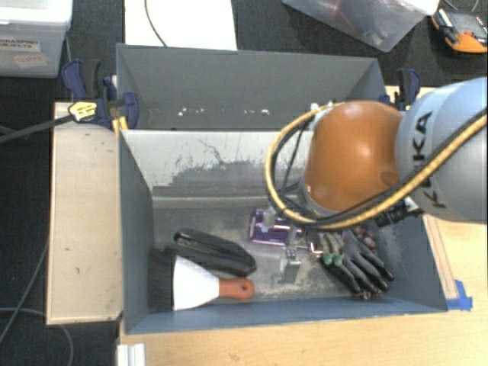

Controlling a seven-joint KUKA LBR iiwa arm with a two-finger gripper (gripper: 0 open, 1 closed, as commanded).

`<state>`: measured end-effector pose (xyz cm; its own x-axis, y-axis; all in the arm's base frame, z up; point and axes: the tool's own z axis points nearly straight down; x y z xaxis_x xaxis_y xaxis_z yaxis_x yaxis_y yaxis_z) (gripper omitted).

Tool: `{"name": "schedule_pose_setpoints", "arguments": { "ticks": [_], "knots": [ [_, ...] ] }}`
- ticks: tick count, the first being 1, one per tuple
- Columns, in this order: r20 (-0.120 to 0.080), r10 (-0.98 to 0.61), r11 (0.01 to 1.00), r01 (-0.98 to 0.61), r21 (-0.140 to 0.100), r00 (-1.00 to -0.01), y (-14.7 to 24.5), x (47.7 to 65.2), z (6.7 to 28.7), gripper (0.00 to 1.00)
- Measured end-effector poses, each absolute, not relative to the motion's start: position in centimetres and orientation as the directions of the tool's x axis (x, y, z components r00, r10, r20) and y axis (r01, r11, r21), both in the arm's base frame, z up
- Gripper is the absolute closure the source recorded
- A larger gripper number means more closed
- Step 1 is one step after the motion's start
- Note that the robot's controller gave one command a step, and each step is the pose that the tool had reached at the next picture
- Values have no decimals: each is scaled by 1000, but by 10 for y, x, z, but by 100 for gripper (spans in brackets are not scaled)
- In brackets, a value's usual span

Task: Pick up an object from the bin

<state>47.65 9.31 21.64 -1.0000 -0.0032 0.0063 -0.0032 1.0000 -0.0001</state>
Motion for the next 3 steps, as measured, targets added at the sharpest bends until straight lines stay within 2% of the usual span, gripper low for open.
{"name": "schedule_pose_setpoints", "arguments": {
  "ticks": [1,2,3],
  "knots": [
    [-2,3,1000,3,1,-1000,93,478,220,0],
    [-21,-99,995,-99,3,-995,13,519,91,0],
    [-18,-100,995,-100,2,-995,20,515,103,0]
  ]
}}
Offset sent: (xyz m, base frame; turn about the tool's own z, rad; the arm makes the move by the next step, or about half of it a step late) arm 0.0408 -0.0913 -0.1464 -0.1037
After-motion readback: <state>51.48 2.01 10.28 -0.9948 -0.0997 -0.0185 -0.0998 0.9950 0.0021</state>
